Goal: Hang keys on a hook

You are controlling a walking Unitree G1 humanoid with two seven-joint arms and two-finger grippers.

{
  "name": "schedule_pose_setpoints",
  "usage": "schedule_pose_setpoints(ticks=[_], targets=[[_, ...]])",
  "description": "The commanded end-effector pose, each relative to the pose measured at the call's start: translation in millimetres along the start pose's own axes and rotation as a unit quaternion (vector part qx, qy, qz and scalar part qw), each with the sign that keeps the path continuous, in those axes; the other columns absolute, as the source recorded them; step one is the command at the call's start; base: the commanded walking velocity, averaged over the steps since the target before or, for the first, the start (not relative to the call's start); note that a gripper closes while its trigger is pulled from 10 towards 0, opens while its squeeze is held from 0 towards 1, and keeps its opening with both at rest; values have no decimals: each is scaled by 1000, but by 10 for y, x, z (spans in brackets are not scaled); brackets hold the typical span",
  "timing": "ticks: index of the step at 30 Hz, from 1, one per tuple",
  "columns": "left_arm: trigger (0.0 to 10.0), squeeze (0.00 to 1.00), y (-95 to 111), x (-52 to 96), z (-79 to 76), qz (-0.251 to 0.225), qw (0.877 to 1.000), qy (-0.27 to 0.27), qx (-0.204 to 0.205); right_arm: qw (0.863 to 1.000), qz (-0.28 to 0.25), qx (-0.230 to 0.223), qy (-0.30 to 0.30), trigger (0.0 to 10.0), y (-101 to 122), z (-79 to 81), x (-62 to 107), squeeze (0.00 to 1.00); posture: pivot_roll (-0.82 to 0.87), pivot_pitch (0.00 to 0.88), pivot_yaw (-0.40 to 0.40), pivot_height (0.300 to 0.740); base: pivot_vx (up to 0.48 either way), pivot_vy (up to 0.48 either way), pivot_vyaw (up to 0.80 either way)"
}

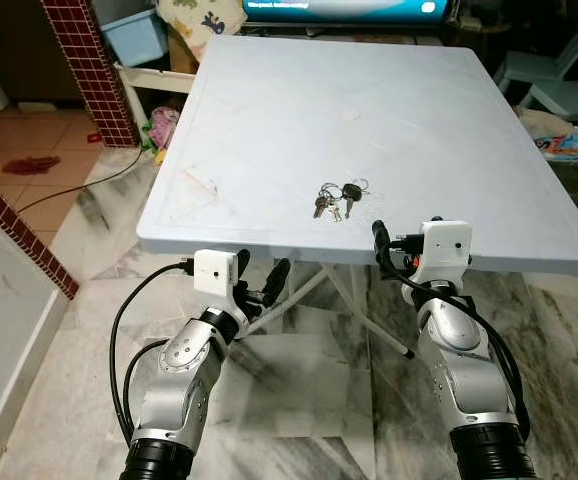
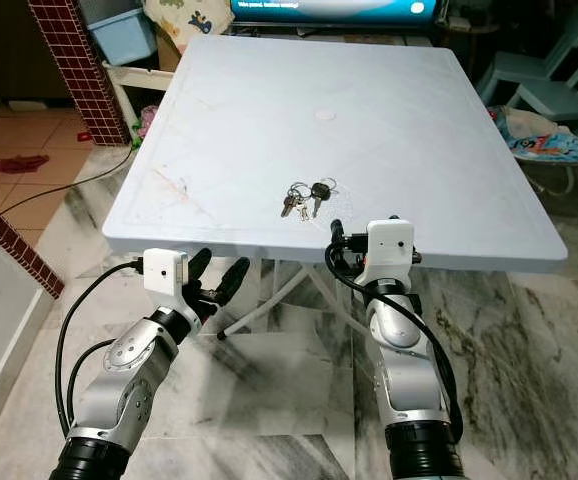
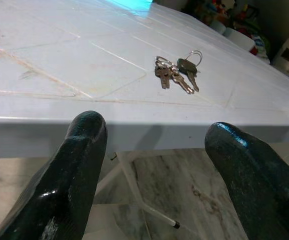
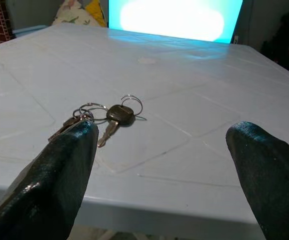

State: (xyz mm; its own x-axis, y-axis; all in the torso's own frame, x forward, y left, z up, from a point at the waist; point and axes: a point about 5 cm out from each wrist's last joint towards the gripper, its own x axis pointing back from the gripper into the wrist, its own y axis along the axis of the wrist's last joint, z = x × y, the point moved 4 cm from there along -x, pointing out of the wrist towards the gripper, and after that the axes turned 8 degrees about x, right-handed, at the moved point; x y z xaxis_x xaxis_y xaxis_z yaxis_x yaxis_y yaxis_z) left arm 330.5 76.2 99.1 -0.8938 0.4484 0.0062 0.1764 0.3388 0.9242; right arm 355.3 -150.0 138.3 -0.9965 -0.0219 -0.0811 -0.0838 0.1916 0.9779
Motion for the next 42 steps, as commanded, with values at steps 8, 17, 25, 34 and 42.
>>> schedule_pose_setpoints(ticks=[8,17,25,34,42], targets=[[10000,0,-39,9,-10,8,1000,-3,-3,1000,2,2,-6,10000,-21,-16,10,0,-33,108,16,740,321,0,0],[10000,0,-42,6,-16,8,1000,-4,-4,1000,4,0,-12,10000,-38,-55,26,0,-38,108,15,740,330,0,0],[10000,0,-48,5,-25,10,1000,-6,-5,1000,9,-7,-14,10000,-66,-67,54,0,-43,111,15,740,334,0,0],[10000,0,-70,11,-33,15,1000,-8,-5,1000,11,-5,-15,10000,-74,-77,66,0,-43,115,15,740,334,0,0],[10000,0,-90,36,-12,21,1000,-8,-8,1000,13,-3,-19,10000,-89,-84,71,0,-38,119,18,740,307,0,0]])
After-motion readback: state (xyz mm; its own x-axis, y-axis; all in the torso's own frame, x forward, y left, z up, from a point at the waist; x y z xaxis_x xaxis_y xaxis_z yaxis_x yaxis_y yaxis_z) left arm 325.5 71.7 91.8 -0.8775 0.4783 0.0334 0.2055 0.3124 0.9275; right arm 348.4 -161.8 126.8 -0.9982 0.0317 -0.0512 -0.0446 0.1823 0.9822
